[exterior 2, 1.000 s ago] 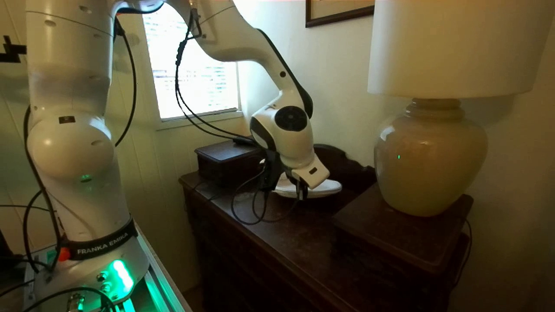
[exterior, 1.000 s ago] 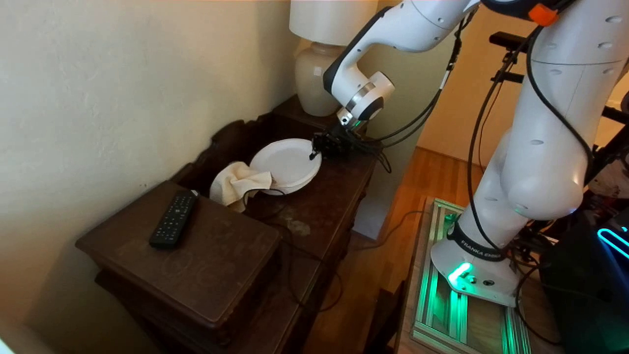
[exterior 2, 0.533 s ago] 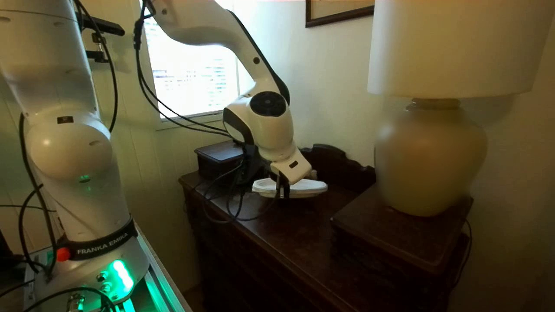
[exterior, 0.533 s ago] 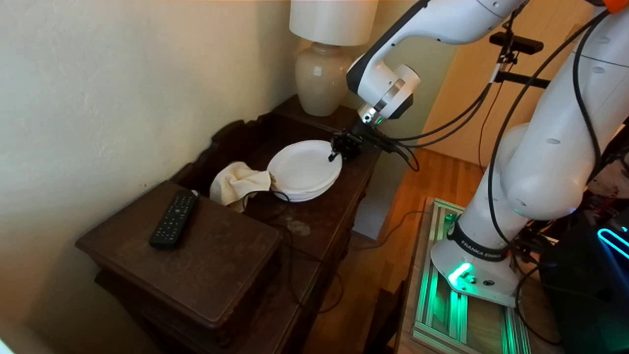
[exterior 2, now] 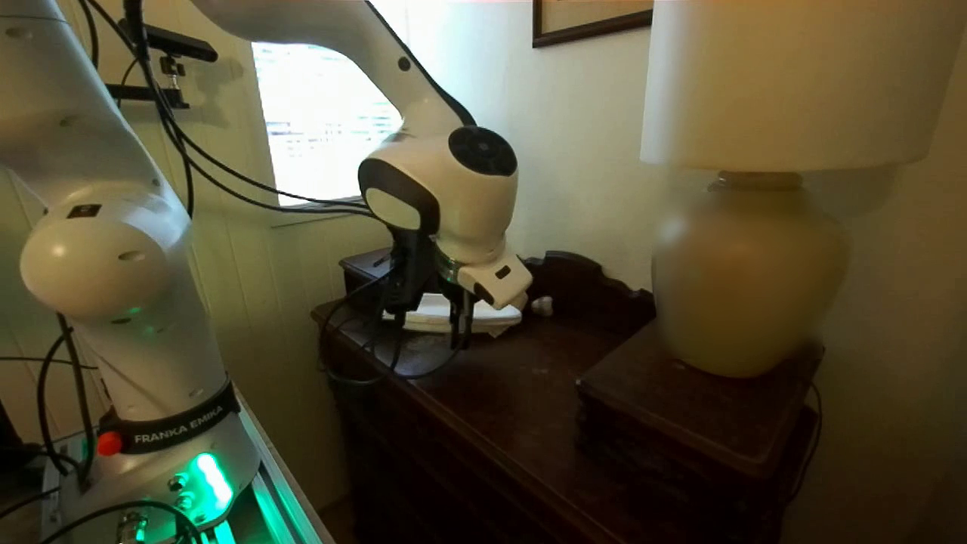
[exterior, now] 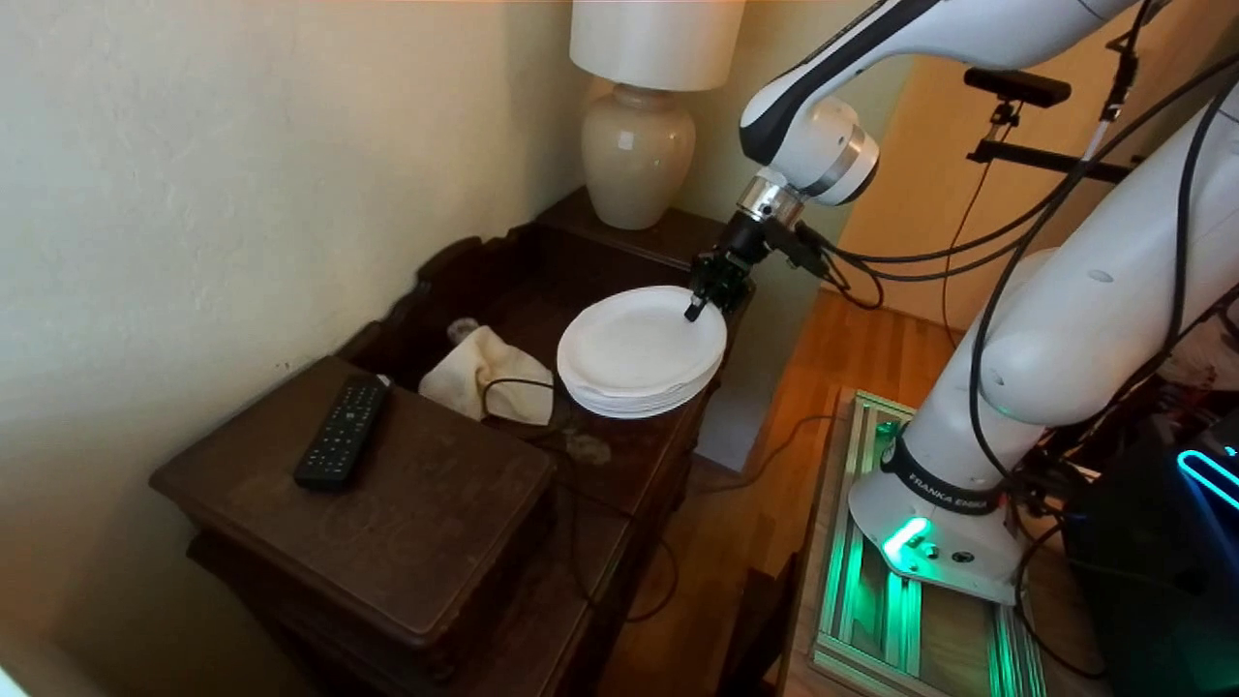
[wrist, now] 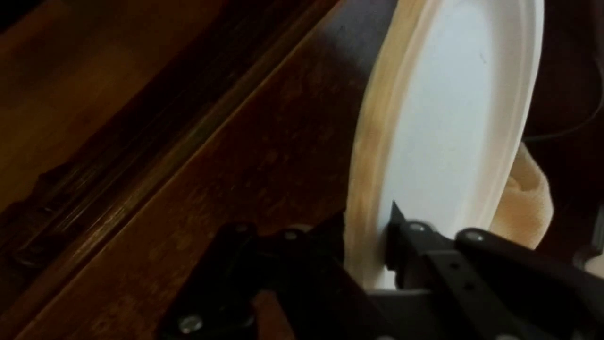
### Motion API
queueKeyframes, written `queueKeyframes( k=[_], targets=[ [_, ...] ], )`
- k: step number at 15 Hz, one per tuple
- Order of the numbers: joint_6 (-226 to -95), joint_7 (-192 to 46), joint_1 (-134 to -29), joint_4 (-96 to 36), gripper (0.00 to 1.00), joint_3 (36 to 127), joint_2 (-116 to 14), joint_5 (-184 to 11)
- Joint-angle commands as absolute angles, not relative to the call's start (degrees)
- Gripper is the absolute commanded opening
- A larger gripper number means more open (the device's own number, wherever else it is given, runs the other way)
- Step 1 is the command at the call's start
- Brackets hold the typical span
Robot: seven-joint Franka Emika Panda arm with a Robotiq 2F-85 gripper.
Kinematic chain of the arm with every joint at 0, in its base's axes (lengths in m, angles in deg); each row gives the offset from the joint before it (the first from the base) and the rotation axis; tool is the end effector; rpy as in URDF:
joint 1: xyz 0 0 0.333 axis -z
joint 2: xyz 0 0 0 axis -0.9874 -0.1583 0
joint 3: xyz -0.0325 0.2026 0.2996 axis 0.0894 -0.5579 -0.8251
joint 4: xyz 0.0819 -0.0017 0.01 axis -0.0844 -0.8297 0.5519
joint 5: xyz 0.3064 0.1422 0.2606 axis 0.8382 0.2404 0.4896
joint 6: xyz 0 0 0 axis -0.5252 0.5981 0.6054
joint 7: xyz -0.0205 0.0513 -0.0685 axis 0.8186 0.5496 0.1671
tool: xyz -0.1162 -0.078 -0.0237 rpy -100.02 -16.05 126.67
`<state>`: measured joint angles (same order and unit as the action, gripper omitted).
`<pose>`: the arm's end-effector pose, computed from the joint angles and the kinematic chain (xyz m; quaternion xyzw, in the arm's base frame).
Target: Put the plates on top of the table
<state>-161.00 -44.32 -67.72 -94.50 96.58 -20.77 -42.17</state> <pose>0.3431 -0.1766 0.2690 -0.9049 0.3245 -0.0502 0.2710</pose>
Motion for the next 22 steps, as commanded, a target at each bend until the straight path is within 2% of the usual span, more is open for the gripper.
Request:
queueKeyframes(
  k=[1, 4, 8, 12, 19, 20, 21, 22],
  targets=[
    [-148.1, -44.8, -63.9, -97.6, 0.05, 98.5, -9.2, -51.4],
    [-140.5, -41.5, -64.0, -95.5, 0.04, 101.1, -5.3, -49.6],
    [-139.7, -41.4, -67.0, -94.8, 0.03, 100.8, -0.7, -39.9],
    [-143.3, -39.2, -71.8, -94.1, 0.03, 96.4, -0.5, -27.9],
    [-147.8, -35.3, -79.9, -89.3, 0.04, 85.9, -12.6, -18.0],
    [-146.5, -37.4, -77.5, -92.3, 0.04, 86.4, -7.2, -20.5],
    [-146.9, -37.4, -78.0, -91.9, 0.12, 85.5, -8.7, -20.4],
    [-146.9, -37.4, -77.9, -91.8, 0.12, 85.3, -9.3, -20.5]
  ],
)
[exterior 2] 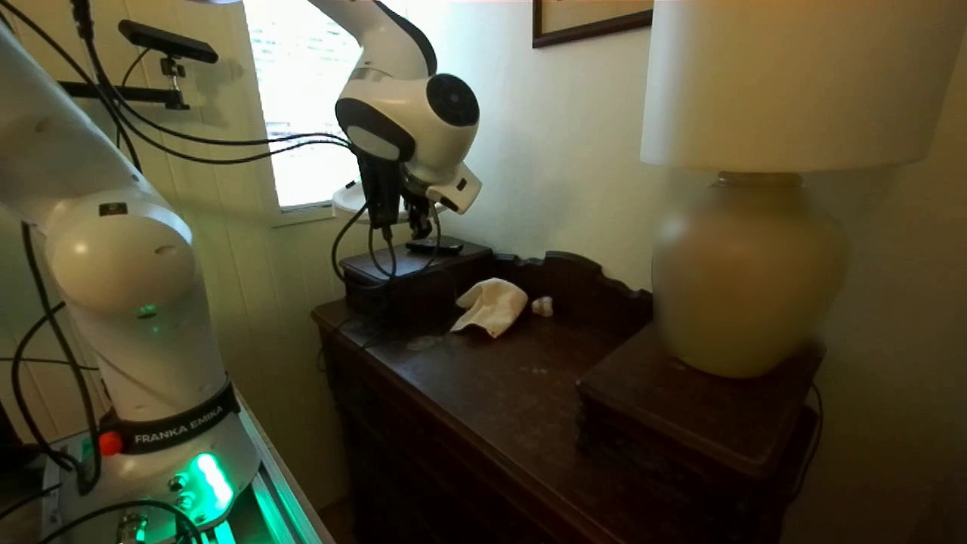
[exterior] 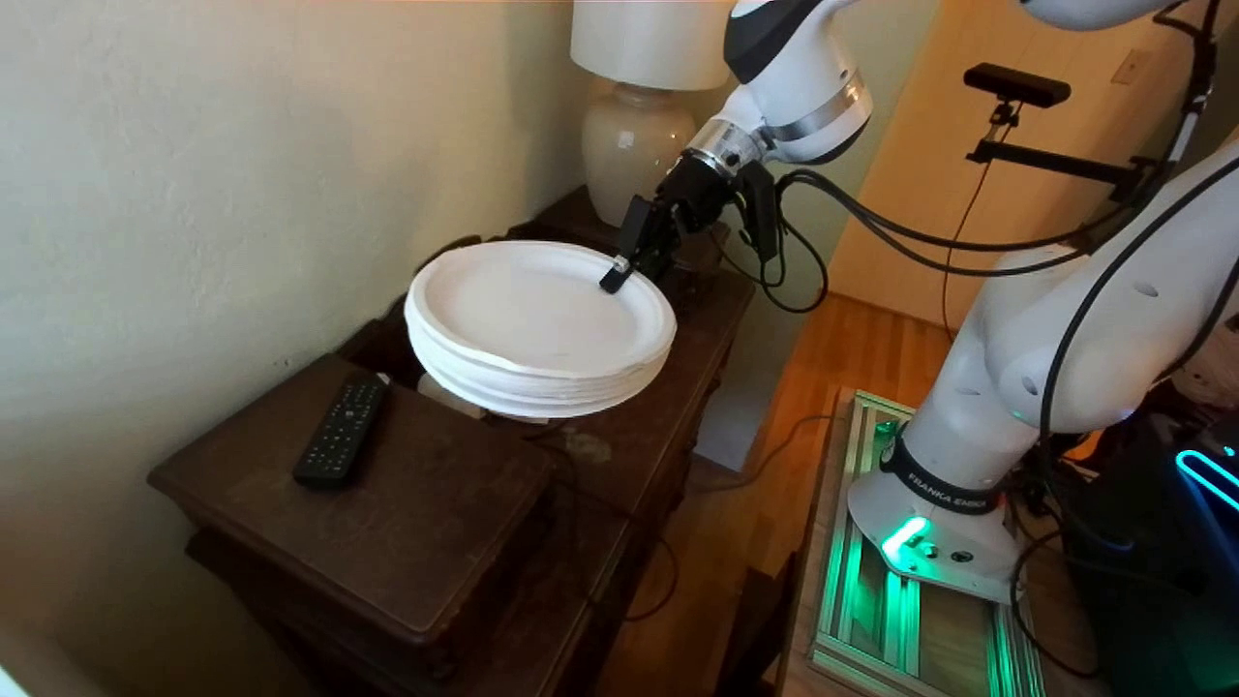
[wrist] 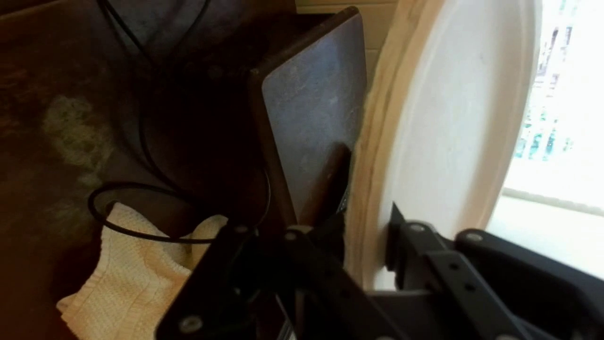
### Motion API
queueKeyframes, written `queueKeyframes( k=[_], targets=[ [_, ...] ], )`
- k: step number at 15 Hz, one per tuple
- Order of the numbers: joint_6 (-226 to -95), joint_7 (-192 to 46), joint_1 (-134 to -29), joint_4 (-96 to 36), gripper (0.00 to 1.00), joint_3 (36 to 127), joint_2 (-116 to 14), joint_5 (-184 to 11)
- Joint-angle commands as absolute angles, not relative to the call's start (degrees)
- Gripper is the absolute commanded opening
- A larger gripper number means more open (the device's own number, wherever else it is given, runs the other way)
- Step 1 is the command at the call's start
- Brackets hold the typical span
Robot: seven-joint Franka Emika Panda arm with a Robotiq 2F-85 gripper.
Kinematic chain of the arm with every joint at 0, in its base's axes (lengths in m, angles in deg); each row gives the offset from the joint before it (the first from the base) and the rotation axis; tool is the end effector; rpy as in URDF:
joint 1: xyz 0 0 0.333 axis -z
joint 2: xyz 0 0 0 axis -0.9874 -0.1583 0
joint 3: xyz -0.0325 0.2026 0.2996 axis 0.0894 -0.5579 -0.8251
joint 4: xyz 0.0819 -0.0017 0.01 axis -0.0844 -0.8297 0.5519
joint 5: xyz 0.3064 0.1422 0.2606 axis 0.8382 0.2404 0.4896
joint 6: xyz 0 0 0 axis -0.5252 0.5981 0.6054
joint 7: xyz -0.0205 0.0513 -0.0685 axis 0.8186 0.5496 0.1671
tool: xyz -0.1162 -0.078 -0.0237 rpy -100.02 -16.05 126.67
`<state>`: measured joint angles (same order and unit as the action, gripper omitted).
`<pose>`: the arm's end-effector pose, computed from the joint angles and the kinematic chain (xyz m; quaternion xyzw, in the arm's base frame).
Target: Put the plates on top of the table
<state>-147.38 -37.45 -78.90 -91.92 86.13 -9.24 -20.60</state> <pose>0.3962 -0.0031 0.3778 -0.8794 0.1401 -0.0925 0.4455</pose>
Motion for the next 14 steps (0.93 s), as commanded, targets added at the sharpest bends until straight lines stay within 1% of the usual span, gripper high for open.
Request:
queueKeyframes(
  k=[1, 4, 5, 8, 14],
  targets=[
    [-147.0, -37.4, -77.7, -91.8, 0.12, 85.3, -9.4, -20.5],
    [-147.0, -37.4, -77.1, -91.8, 0.12, 85.7, -8.8, -20.5],
    [-147.0, -37.4, -77.1, -91.8, 0.04, 85.7, -8.7, -20.5],
    [-147.1, -34.3, -79.1, -88.4, 0.04, 85.4, -14.4, -16.8],
    [-146.5, -33.2, -81.9, -80.0, 0.04, 81.1, -25.7, -12.8]
  ],
)
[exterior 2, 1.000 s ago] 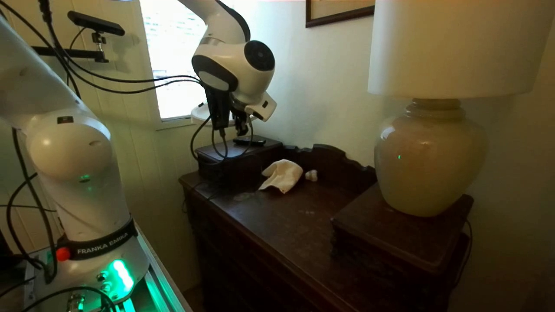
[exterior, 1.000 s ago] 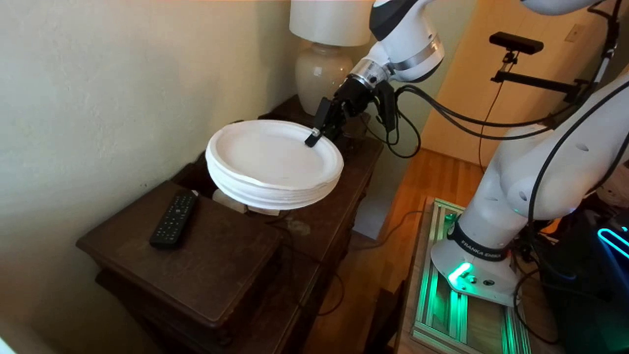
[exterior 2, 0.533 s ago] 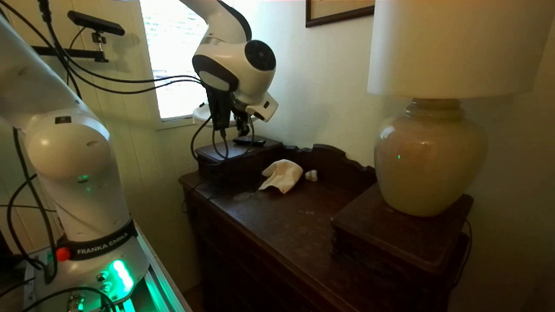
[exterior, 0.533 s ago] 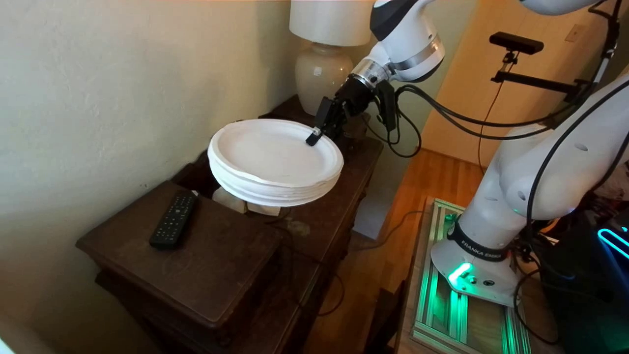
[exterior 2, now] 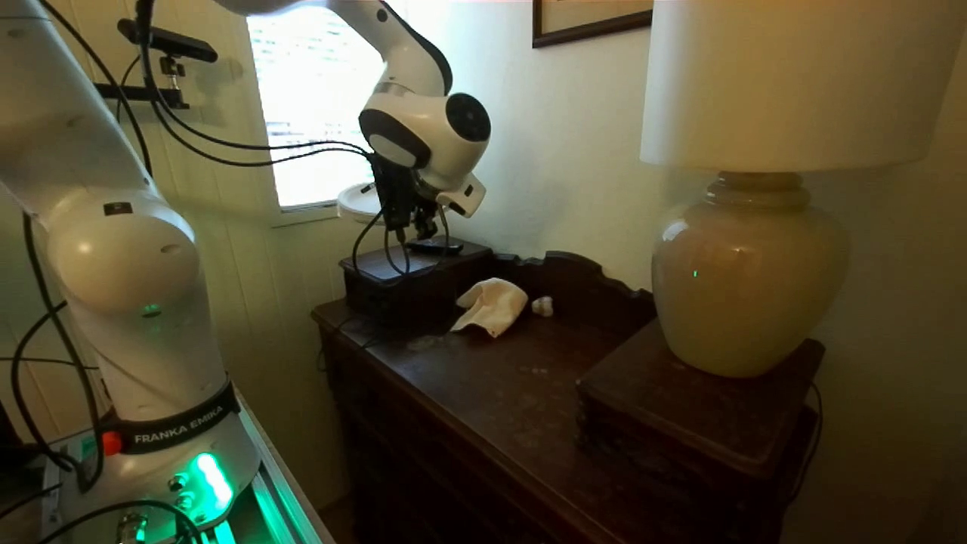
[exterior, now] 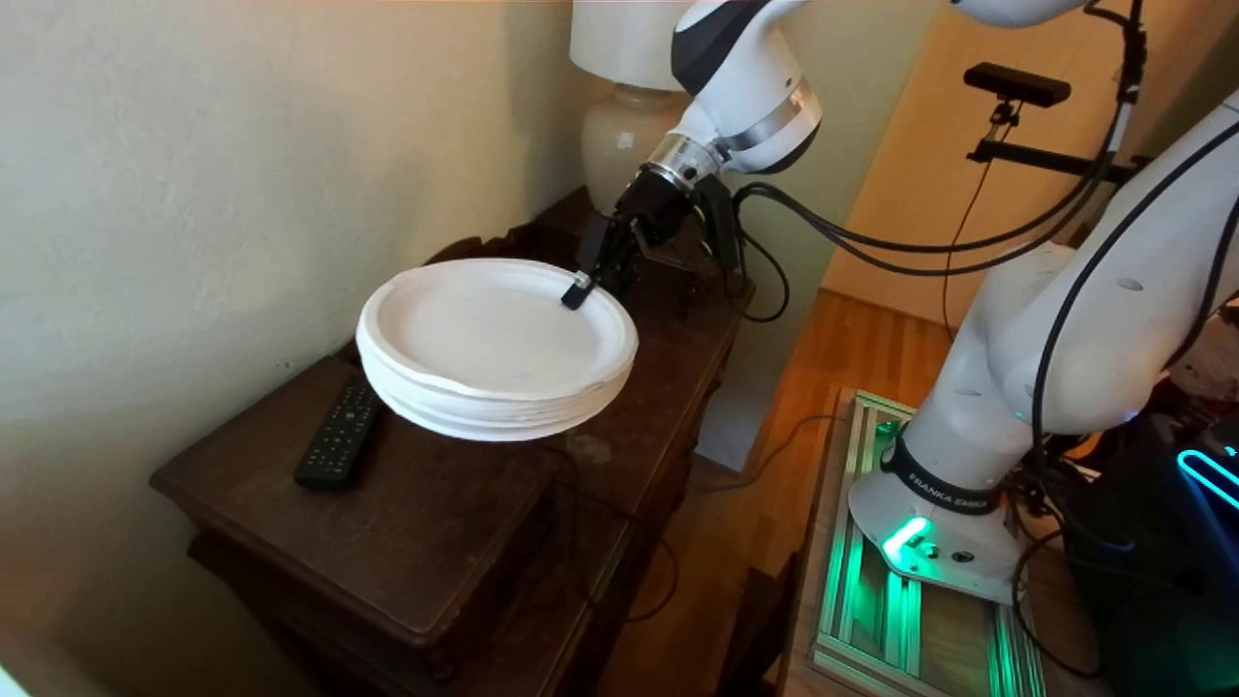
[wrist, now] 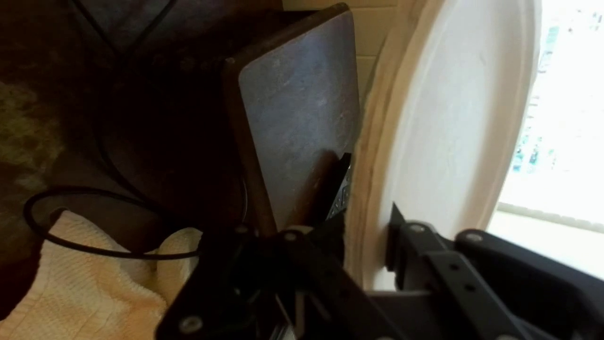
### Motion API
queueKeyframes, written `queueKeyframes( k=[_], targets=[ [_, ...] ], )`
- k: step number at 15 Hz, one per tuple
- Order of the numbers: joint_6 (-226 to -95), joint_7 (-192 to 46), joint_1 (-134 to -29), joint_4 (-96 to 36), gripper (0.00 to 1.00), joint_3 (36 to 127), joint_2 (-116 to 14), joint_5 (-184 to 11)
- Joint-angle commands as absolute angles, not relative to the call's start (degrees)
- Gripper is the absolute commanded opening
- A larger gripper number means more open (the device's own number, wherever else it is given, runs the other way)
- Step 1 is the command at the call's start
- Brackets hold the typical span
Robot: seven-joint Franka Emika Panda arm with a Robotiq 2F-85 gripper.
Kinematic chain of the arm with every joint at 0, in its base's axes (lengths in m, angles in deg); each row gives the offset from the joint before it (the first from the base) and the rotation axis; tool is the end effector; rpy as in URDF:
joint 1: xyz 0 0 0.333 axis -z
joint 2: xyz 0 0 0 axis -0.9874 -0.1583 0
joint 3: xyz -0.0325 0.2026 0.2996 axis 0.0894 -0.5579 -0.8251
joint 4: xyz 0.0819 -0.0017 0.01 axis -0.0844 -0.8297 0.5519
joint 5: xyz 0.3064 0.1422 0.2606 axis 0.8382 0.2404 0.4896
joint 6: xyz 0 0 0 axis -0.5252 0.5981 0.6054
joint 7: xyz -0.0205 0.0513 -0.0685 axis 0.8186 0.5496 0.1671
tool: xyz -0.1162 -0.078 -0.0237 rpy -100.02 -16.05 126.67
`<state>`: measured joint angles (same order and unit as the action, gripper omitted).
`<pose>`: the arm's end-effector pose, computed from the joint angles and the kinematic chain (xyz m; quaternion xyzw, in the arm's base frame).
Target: Put the plates on top of the table
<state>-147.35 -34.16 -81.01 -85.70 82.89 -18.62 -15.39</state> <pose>0.4413 0.0306 0.3638 -0.8783 0.1163 -0.0751 0.4576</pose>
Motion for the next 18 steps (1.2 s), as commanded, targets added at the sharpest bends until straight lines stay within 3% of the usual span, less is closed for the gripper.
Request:
queueKeyframes(
  k=[1, 8, 18],
  targets=[
    [-147.4, -33.6, -82.1, -78.7, 0.04, 80.1, -27.9, -13.2],
    [-156.3, -33.8, -84.3, -70.7, 0.04, 74.9, -40.7, -13.6],
    [-159.2, -34.8, -86.1, -66.4, 0.04, 72.5, -47.0, -17.5]
  ],
)
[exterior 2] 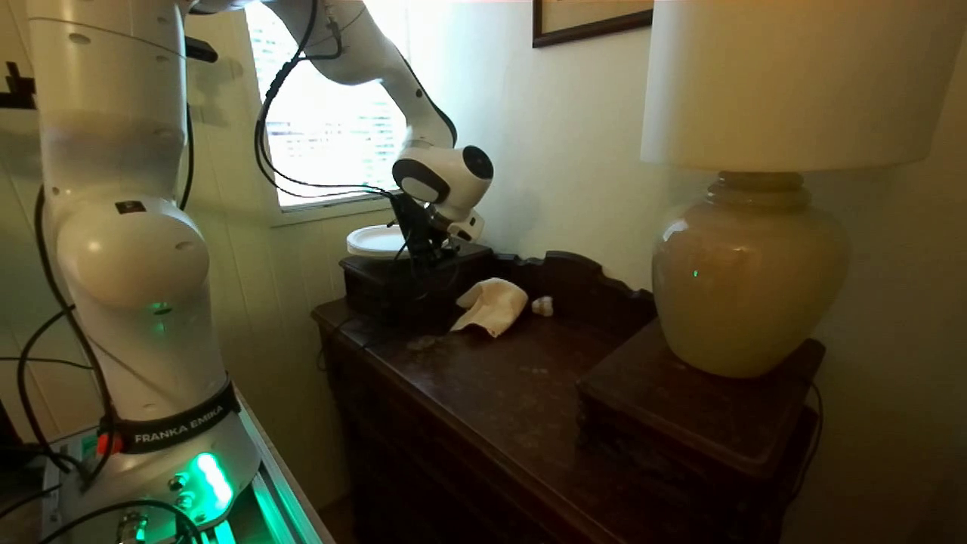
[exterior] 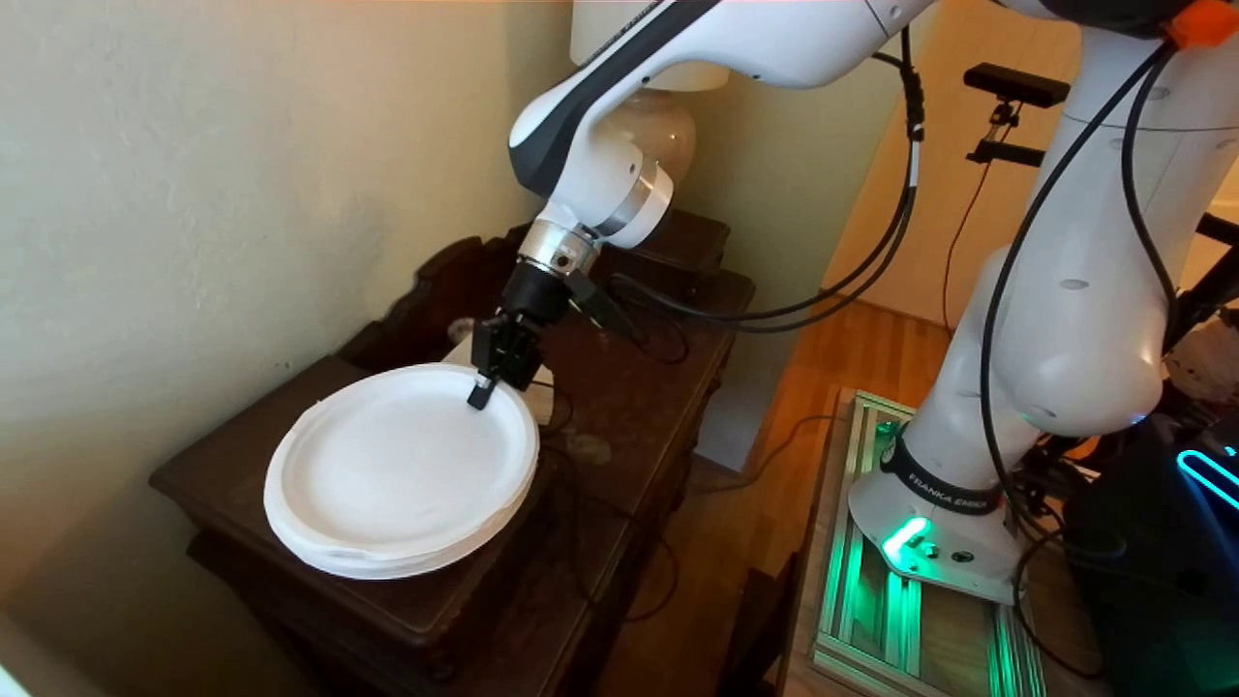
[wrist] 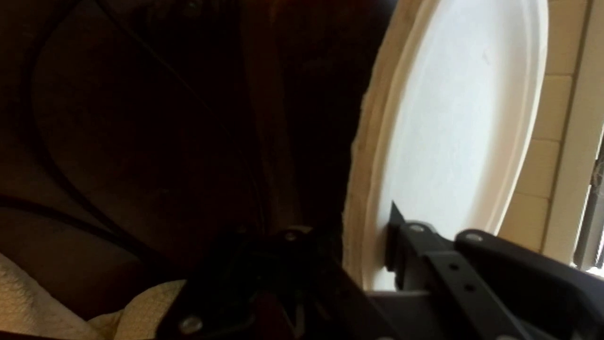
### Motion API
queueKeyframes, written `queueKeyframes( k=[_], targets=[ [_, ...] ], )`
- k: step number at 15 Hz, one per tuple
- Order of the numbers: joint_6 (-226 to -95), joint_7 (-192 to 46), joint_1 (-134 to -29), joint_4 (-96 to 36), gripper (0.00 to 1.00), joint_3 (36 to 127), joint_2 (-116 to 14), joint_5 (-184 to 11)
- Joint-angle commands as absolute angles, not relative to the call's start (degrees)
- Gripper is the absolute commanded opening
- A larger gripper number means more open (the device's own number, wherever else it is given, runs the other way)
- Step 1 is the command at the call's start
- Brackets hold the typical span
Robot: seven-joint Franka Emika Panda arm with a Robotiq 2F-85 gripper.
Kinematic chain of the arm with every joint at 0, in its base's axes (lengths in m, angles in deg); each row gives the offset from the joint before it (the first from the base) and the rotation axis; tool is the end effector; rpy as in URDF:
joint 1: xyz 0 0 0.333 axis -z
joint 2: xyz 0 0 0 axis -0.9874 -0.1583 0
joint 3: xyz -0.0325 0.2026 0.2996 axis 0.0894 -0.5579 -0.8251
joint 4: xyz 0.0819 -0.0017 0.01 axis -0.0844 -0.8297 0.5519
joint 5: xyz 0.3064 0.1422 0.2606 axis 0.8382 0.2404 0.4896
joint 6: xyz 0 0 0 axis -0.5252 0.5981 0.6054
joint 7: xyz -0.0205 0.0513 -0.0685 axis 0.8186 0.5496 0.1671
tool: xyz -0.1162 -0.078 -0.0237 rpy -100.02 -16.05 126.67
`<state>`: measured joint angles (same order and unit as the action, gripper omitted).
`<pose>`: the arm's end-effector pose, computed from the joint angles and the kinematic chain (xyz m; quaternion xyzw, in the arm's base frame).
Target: Put the plates on top of the table
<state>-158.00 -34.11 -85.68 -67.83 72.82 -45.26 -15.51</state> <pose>0.5488 0.1361 0.2652 -0.9162 0.0677 -0.0176 0.3946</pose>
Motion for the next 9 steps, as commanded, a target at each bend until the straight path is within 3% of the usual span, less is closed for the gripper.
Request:
queueKeyframes(
  k=[1, 3, 4, 5, 6, 9],
  targets=[
    [-159.4, -34.7, -86.1, -66.3, 0.04, 72.5, -47.2, -17.6],
    [-159.9, -34.7, -86.1, -66.0, 0.04, 72.6, -47.5, -18.2],
    [-160.2, -34.9, -86.1, -65.9, 0.12, 72.6, -47.7, -18.4],
    [-160.4, -34.9, -86.1, -65.8, 0.37, 72.6, -47.8, -18.7],
    [-160.6, -34.7, -86.1, -65.8, 0.38, 72.6, -47.9, -18.7],
    [-161.8, -34.9, -86.1, -65.9, 0.59, 72.4, -48.1, -19.1]
  ],
)
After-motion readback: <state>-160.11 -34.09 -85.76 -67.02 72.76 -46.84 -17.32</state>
